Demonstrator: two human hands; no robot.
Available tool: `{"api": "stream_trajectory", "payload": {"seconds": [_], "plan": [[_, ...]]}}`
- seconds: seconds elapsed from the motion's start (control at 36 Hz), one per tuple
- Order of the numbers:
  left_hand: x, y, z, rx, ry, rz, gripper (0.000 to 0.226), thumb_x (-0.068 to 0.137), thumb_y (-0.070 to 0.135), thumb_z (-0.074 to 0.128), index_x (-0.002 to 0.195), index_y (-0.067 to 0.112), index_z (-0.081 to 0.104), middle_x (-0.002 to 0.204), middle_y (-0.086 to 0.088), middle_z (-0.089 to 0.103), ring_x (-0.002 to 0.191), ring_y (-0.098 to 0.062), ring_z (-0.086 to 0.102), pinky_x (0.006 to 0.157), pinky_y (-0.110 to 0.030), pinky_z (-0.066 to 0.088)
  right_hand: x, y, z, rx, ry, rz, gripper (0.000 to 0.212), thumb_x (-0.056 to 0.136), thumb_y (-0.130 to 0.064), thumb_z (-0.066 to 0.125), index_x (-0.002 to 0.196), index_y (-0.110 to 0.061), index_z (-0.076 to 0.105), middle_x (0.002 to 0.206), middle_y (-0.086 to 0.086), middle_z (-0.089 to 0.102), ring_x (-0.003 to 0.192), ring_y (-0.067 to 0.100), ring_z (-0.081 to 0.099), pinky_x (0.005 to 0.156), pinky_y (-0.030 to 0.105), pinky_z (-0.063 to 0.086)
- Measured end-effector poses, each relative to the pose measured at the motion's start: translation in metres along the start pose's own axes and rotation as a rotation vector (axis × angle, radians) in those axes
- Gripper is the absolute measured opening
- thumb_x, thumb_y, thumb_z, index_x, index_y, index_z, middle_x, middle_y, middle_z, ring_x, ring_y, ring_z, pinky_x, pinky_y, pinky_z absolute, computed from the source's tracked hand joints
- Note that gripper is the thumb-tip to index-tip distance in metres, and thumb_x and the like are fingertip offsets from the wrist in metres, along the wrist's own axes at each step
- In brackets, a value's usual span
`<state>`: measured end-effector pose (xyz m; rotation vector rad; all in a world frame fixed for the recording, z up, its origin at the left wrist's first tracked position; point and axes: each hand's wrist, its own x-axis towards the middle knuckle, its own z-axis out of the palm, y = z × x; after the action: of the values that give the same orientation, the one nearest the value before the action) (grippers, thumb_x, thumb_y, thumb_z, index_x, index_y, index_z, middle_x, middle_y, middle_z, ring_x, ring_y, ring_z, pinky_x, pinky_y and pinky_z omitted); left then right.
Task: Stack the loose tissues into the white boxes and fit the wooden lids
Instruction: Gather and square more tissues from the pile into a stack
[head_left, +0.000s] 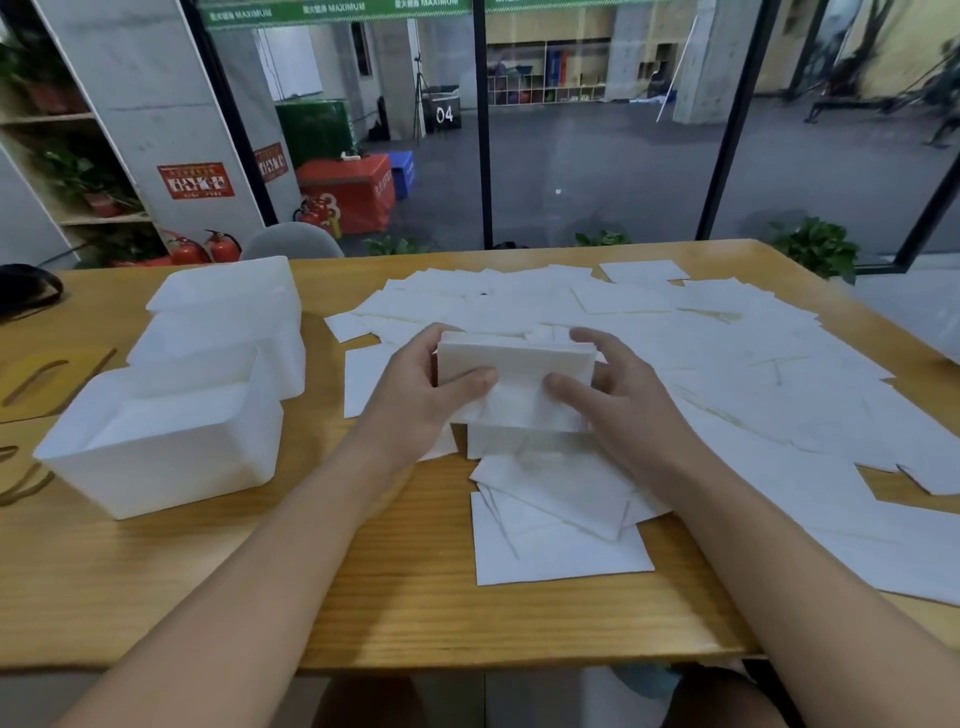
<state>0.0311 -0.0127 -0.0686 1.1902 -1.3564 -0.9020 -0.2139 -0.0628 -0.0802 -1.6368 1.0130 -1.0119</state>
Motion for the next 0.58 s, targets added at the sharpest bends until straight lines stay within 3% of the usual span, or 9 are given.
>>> {"api": "stream_trajectory", "payload": {"seconds": [0.08, 0.19, 0.28, 0.42, 0.47, 0.53, 0.58], "plan": [[-0.01, -0.001, 0.01, -0.046, 0.05, 0.014, 0.026, 0.1, 0.017, 0.081, 0.12, 0.02, 0.064, 0.105, -0.002, 0.076, 0.096, -0.015, 0.073, 0.078, -0.027, 0.059, -0.002, -0.002, 0.003, 0.071, -0.039, -0.063, 0.029, 0.102, -0.029, 0.074, 0.128, -0.04, 0.069, 0.115, -0.008, 0.079, 0.103, 0.013, 0.077, 0.086, 0.04, 0.065], [-0.02, -0.002, 0.021, -0.115, 0.097, -0.026, 0.029, 0.101, 0.019, 0.078, 0.125, 0.023, 0.062, 0.114, -0.008, 0.077, 0.104, -0.023, 0.076, 0.083, -0.034, 0.063, -0.004, -0.002, 0.009, 0.153, -0.049, -0.053, 0.019, 0.103, -0.022, 0.069, 0.12, -0.03, 0.071, 0.112, -0.002, 0.078, 0.101, 0.02, 0.077, 0.08, 0.039, 0.065], [-0.026, -0.003, 0.026, -0.11, 0.108, -0.086, 0.045, 0.092, 0.018, 0.084, 0.128, 0.032, 0.061, 0.114, -0.004, 0.079, 0.106, -0.025, 0.078, 0.089, -0.042, 0.066, -0.008, -0.002, 0.014, 0.197, -0.067, -0.026, 0.027, 0.099, -0.022, 0.07, 0.124, -0.032, 0.067, 0.115, 0.001, 0.075, 0.103, 0.026, 0.076, 0.08, 0.044, 0.065], [-0.032, -0.007, 0.028, -0.085, 0.235, -0.104, 0.058, 0.084, 0.01, 0.081, 0.129, 0.041, 0.062, 0.116, -0.007, 0.074, 0.095, -0.02, 0.075, 0.073, -0.033, 0.064, -0.019, -0.002, 0.021, 0.141, -0.042, -0.061, 0.046, 0.095, -0.02, 0.074, 0.131, -0.045, 0.059, 0.11, -0.014, 0.072, 0.097, 0.013, 0.074, 0.073, 0.025, 0.06], [-0.033, -0.005, 0.03, -0.04, 0.243, -0.093, 0.066, 0.081, 0.014, 0.081, 0.131, 0.05, 0.059, 0.13, -0.009, 0.067, 0.107, -0.015, 0.07, 0.082, -0.036, 0.063, -0.022, -0.003, 0.025, 0.131, 0.009, -0.077, 0.049, 0.095, -0.018, 0.072, 0.132, -0.045, 0.058, 0.111, -0.019, 0.07, 0.094, 0.008, 0.072, 0.072, 0.021, 0.058], [-0.034, -0.002, 0.035, -0.02, 0.25, -0.08, 0.07, 0.08, 0.019, 0.081, 0.133, 0.058, 0.056, 0.145, 0.004, 0.056, 0.133, -0.003, 0.053, 0.095, -0.031, 0.053, -0.025, -0.007, 0.03, 0.142, 0.049, -0.082, 0.05, 0.093, -0.019, 0.071, 0.134, -0.044, 0.056, 0.121, -0.019, 0.066, 0.098, 0.008, 0.07, 0.074, 0.022, 0.059], [-0.036, -0.001, 0.039, -0.007, 0.248, -0.08, 0.068, 0.078, 0.023, 0.08, 0.13, 0.059, 0.056, 0.142, 0.011, 0.056, 0.122, 0.008, 0.056, 0.089, -0.025, 0.053, -0.027, -0.009, 0.033, 0.174, 0.06, -0.069, 0.05, 0.093, -0.024, 0.073, 0.136, -0.042, 0.056, 0.126, -0.013, 0.064, 0.101, 0.004, 0.069, 0.077, 0.018, 0.058]]}}
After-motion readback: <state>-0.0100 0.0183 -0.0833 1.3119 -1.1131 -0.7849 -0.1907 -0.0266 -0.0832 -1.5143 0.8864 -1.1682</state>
